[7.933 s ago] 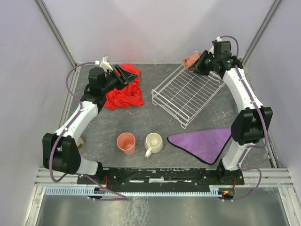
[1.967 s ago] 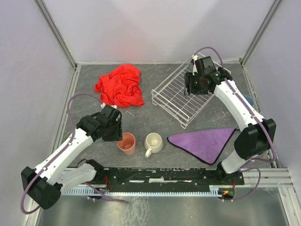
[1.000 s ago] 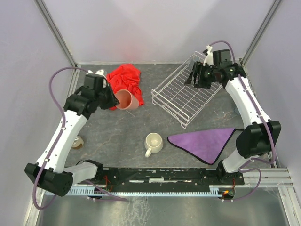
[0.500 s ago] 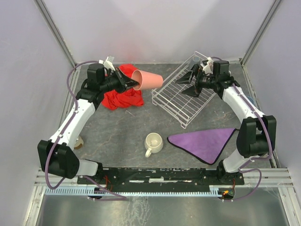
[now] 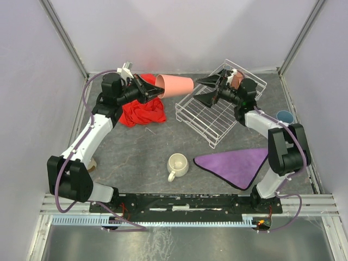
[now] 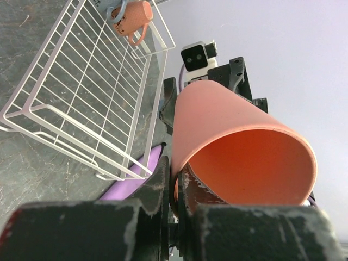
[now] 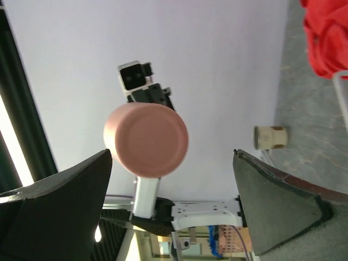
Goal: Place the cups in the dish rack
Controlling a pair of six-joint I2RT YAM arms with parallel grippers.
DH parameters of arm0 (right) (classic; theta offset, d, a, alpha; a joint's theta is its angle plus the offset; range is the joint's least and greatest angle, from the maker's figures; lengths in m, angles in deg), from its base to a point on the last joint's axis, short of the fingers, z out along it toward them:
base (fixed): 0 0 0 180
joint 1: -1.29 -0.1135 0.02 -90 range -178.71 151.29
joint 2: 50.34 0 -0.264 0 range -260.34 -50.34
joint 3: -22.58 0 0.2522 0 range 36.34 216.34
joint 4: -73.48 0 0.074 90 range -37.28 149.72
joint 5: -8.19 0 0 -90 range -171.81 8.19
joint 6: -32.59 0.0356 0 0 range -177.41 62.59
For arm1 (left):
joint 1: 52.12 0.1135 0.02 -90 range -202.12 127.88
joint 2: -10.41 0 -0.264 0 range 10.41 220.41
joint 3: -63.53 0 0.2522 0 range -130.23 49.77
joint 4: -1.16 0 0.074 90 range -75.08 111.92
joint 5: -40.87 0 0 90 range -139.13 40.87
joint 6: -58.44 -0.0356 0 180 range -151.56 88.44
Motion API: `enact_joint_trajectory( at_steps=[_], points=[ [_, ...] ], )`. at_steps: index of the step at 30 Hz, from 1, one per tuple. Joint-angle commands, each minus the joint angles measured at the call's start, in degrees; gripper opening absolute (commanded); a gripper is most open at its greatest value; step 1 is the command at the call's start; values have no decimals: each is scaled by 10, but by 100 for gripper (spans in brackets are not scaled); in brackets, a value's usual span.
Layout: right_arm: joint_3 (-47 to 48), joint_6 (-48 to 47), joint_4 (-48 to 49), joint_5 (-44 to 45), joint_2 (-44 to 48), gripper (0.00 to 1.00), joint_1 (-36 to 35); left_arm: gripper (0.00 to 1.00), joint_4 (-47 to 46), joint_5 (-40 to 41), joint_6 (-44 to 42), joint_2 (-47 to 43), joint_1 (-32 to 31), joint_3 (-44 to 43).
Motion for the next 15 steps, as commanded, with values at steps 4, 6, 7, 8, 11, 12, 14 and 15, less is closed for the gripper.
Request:
enact_joint_trajectory(
  at_steps=[4, 6, 7, 8, 11, 12, 14, 15],
  points=[
    [10, 132, 201, 35, -29, 100, -39, 3, -60, -21, 35, -1, 2, 5],
    [16, 132, 199, 38, -30, 100, -44, 3, -59, -20, 35, 0, 2, 5],
    [19, 134, 200, 39, -31, 100, -46, 3, -60, -20, 35, -1, 2, 5],
    [22, 136, 202, 39, -32, 100, -49, 3, -60, -19, 35, -1, 2, 7],
    [28, 141, 205, 43, -34, 100, -53, 3, -63, -19, 36, -2, 2, 10],
    [30, 142, 206, 44, -34, 100, -54, 3, -63, -19, 36, -2, 2, 11],
    [31, 147, 209, 46, -35, 98, -56, 3, -63, -17, 35, -4, 2, 12],
    [32, 148, 210, 45, -36, 97, -56, 3, -63, -17, 35, -5, 2, 13]
  ],
)
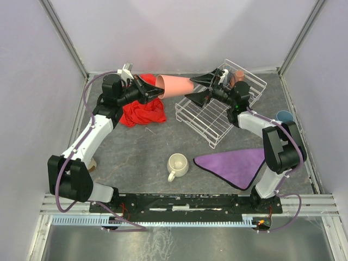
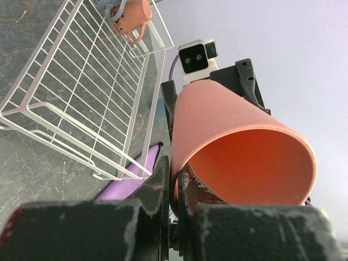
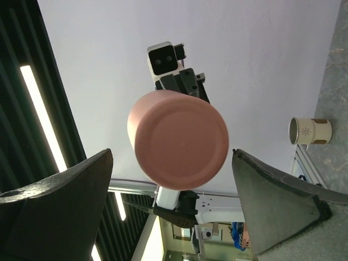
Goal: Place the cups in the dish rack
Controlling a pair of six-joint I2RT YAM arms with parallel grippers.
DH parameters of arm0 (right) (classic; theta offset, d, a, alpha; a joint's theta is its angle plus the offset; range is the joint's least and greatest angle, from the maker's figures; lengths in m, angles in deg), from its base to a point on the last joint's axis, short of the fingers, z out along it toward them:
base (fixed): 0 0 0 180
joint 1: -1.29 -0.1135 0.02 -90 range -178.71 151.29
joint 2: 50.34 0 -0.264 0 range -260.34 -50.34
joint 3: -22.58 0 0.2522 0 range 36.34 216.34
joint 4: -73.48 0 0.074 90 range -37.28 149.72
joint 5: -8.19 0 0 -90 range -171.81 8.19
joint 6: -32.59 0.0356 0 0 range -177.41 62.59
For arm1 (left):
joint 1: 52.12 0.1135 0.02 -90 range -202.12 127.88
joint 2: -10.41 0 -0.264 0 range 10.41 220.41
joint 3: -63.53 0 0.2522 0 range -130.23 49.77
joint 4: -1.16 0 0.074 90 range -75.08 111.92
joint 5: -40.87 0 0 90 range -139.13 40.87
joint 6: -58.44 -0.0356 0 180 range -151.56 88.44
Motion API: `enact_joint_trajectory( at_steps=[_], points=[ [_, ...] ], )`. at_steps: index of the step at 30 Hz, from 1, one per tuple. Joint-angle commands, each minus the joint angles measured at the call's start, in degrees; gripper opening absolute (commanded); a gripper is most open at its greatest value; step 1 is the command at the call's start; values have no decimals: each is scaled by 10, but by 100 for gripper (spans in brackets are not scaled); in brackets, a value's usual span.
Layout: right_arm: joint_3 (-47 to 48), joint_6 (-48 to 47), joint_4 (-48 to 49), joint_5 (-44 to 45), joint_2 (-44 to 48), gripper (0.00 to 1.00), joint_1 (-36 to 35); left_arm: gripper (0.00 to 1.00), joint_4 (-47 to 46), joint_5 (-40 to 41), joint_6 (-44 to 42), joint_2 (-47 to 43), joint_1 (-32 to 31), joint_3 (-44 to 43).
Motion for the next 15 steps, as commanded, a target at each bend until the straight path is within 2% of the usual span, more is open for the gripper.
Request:
enact_joint_trajectory(
  at_steps=[1, 12, 15],
  points=[
    [28, 17, 63, 11, -2, 96, -4, 3, -39, -15, 16, -6, 2, 0],
    [37, 23, 70, 12, -12, 80, -21, 3, -39, -13, 17, -10, 2, 2],
    [38, 24, 71, 13, -15, 69, -25, 3, -38, -12, 15, -11, 2, 3]
  ],
)
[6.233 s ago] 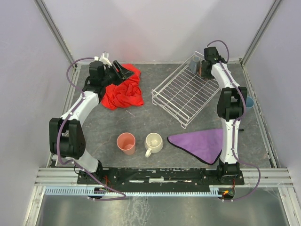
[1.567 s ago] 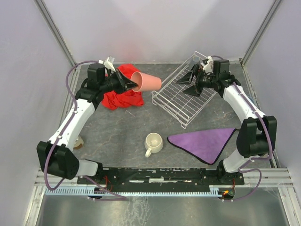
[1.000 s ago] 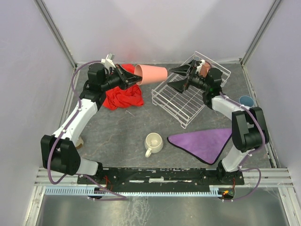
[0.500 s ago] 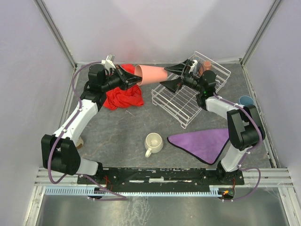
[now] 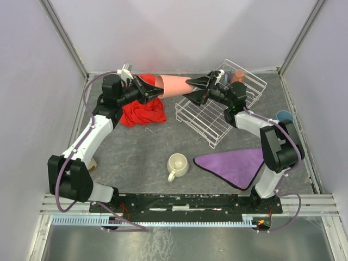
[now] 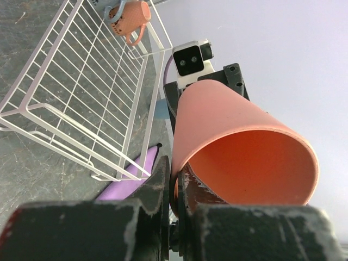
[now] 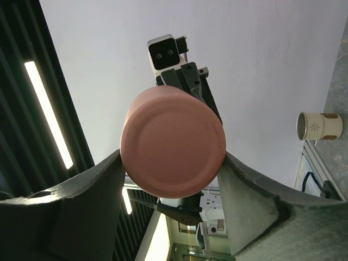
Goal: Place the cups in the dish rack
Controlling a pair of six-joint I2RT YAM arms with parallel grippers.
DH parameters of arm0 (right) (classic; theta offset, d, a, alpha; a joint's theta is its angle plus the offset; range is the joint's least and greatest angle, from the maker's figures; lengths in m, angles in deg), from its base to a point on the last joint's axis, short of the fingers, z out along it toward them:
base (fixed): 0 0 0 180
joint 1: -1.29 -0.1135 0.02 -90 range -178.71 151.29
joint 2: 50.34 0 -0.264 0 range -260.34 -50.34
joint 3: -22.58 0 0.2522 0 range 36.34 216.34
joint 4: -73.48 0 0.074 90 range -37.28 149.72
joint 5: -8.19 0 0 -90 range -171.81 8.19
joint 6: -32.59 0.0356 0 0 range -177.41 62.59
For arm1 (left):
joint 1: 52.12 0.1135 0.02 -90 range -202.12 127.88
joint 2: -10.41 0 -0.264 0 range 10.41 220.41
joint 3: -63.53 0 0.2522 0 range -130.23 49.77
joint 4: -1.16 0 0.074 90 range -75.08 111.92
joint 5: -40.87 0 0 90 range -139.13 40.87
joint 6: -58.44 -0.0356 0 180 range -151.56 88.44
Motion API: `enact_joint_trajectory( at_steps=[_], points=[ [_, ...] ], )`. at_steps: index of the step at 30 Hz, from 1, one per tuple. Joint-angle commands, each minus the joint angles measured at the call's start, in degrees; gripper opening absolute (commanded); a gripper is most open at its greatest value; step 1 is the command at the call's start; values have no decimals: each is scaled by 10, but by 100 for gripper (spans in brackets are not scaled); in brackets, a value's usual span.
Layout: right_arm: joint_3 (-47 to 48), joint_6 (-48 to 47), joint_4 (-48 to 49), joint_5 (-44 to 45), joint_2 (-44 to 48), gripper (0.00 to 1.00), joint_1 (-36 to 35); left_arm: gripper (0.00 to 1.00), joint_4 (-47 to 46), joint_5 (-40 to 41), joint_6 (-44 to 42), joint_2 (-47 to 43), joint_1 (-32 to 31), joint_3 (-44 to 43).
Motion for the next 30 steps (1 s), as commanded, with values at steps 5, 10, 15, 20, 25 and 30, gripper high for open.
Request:
enact_joint_trajectory(
  at_steps=[5, 10, 15, 20, 25, 30],
  points=[
    [26, 3, 59, 13, -5, 41, -6, 3, -33, -12, 13, -12, 2, -1],
    [26, -28, 30, 24, 10, 23, -4, 6, -14, -7, 3, -12, 2, -7],
    [31, -89, -48, 18, 42, 20, 20, 40, 1, 7, -8, -16, 3, -4],
    [27, -109, -76, 10, 63, 20, 56, 55, 9, 17, -15, -18, 4, -2],
    [29, -163, -143, -9, 84, 20, 98, 60, 28, 32, -28, -21, 9, -1],
    [109, -413, -490, -20, 131, 20, 140, 61, 59, 39, -51, -24, 14, 2]
  ],
)
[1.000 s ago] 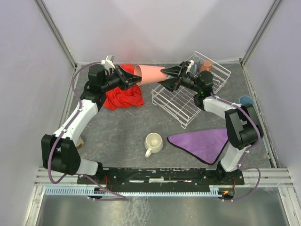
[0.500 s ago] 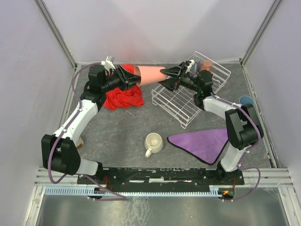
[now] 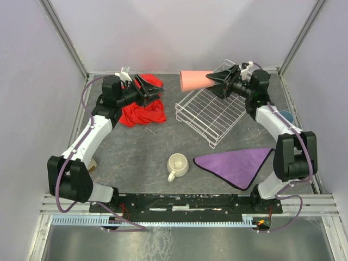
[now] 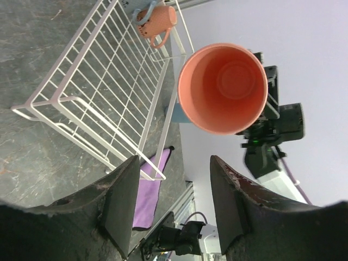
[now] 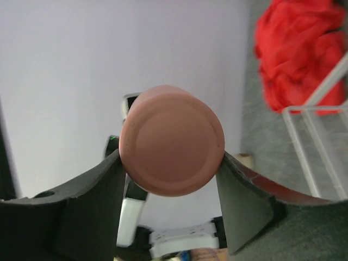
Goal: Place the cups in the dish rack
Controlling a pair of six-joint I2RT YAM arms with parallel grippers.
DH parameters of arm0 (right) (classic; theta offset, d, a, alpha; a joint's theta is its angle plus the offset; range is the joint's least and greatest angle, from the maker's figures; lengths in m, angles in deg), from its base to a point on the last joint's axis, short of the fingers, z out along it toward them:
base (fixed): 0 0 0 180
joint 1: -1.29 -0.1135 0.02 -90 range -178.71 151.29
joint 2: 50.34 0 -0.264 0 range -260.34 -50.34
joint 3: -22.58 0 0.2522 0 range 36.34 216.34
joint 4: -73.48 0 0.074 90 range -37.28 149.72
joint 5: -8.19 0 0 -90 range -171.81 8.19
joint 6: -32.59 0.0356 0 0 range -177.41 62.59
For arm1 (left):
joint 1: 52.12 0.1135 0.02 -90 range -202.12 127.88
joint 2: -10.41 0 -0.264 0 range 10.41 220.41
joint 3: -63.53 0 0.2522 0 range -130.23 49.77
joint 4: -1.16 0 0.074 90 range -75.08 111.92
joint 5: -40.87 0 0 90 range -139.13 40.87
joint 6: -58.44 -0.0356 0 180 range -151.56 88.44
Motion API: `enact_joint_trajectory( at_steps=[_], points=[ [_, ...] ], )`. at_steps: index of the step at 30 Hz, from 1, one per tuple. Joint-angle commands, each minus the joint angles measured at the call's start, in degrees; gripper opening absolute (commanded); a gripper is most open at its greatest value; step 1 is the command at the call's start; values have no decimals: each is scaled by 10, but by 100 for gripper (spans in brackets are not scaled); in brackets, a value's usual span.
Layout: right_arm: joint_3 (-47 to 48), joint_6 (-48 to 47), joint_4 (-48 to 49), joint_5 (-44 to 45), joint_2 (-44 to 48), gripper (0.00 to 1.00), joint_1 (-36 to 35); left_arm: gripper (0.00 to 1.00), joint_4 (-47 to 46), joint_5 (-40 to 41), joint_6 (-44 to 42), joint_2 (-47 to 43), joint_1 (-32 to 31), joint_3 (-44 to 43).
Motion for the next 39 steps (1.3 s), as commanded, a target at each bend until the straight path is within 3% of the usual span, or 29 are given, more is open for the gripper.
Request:
enact_joint_trajectory(
  at_steps=[1, 3, 5, 14, 26, 39],
  points=[
    [124, -297, -352, -4, 61, 20, 27, 61, 21, 8, -41, -22, 6, 2],
    [190, -428, -507, 35, 60, 20, 32, 61, 24, 9, -46, -23, 6, 5],
    [234, -500, -593, 81, 53, 19, 36, 61, 26, 8, -48, -24, 7, 9],
    [355, -687, -794, 269, 16, 16, 51, 61, 56, 10, -81, -24, 9, 7],
    [396, -740, -810, 380, -42, 14, 75, 61, 58, 4, -92, -2, 10, 7],
    [508, -800, -831, 499, -137, 13, 81, 61, 78, 5, -117, 20, 15, -11]
  ],
)
